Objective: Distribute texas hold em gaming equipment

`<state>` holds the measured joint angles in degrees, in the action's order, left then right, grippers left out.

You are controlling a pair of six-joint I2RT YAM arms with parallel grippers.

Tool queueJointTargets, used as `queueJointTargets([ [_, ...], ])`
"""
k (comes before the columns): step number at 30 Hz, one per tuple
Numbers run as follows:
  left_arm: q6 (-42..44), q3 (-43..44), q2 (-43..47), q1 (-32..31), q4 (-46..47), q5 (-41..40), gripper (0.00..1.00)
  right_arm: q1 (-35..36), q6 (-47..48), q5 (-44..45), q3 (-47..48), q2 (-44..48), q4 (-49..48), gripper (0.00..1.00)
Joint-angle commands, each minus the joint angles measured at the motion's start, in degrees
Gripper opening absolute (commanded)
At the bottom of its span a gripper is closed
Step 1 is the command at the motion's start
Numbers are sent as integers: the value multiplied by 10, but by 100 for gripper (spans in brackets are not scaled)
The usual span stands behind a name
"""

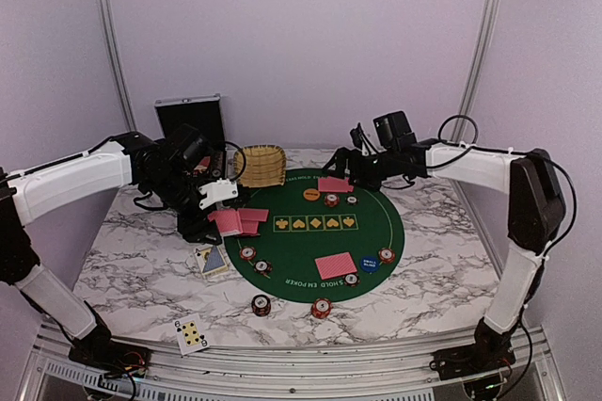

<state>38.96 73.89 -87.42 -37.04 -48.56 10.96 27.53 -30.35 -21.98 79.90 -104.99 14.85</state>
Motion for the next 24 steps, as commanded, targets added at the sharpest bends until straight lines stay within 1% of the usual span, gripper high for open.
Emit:
queueJointTargets([
  [1,-5,10,12,0,-13,15,8,46,-63,-53,-46,39,-81,99],
  [7,-5,11,10,0,-12,19,8,106,-140,-103,-93,34,-177,99],
  [13,-9,12,5,0,-10,23,5,162,-184,-134,-82,-19,-234,99],
  [18,-9,15,6,0,-10,22,5,187,-209,-151,-64,-52,-266,99],
  [24,-11,17,4,-1,-10,23,5,194,-228,-177,-49,-77,-298,99],
])
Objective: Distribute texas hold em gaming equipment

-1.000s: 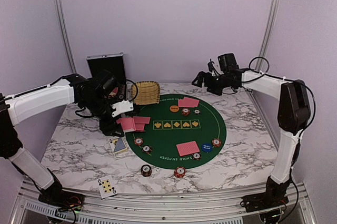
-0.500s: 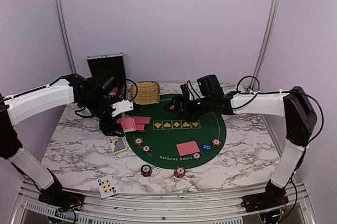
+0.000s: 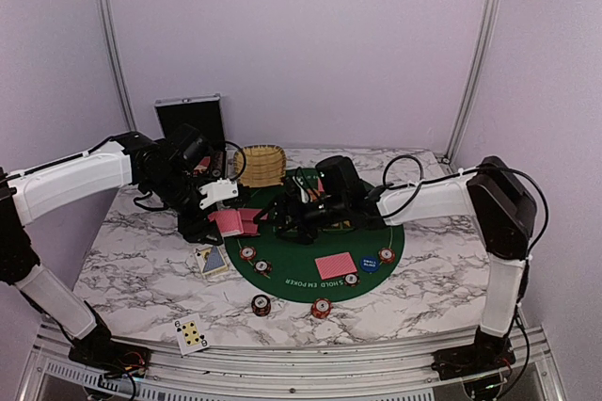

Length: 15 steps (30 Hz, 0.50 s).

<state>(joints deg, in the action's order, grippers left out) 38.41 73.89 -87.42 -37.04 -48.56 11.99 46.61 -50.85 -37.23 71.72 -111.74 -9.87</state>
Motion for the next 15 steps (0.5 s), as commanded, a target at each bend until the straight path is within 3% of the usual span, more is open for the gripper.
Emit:
queueJointTargets([
  [1,-5,17,4,-1,-10,14,5,5,-32,-28,32,-12,-61,99],
  [15,-7,30,-13,-2,-8,13,5,33,-76,-57,67,-59,-122,96],
])
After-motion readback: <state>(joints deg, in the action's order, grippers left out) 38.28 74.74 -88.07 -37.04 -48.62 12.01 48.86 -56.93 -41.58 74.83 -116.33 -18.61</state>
